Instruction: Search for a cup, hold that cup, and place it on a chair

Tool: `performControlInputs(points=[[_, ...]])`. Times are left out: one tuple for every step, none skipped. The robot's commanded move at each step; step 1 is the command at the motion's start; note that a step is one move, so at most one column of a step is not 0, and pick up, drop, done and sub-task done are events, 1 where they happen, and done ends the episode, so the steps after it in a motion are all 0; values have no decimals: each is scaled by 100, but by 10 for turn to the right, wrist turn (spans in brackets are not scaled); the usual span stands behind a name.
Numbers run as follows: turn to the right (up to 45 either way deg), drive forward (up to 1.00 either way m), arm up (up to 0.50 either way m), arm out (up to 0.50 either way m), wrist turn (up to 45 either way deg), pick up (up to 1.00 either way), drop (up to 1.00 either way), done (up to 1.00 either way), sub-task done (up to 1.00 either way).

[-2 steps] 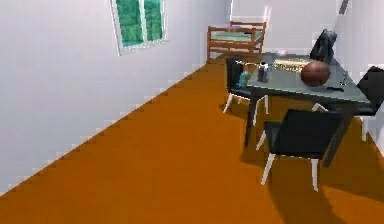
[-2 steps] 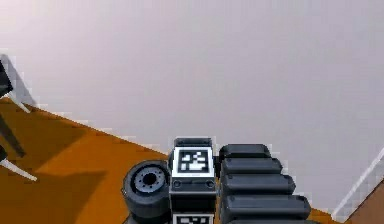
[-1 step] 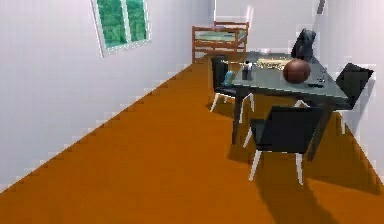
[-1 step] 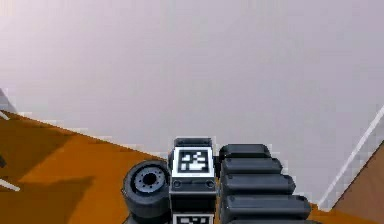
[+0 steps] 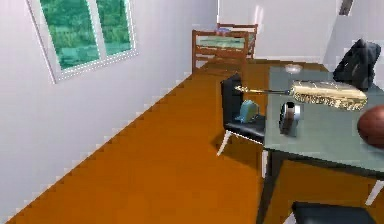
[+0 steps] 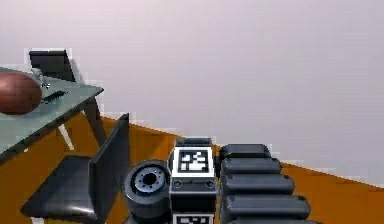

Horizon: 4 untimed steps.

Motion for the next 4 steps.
performControlInputs(points=[[0,40,0,0,0,0,0,0,0],[-450,0,0,0,0,0,0,0,0],[-450,0,0,0,0,0,0,0,0],[-450,0,0,0,0,0,0,0,0]])
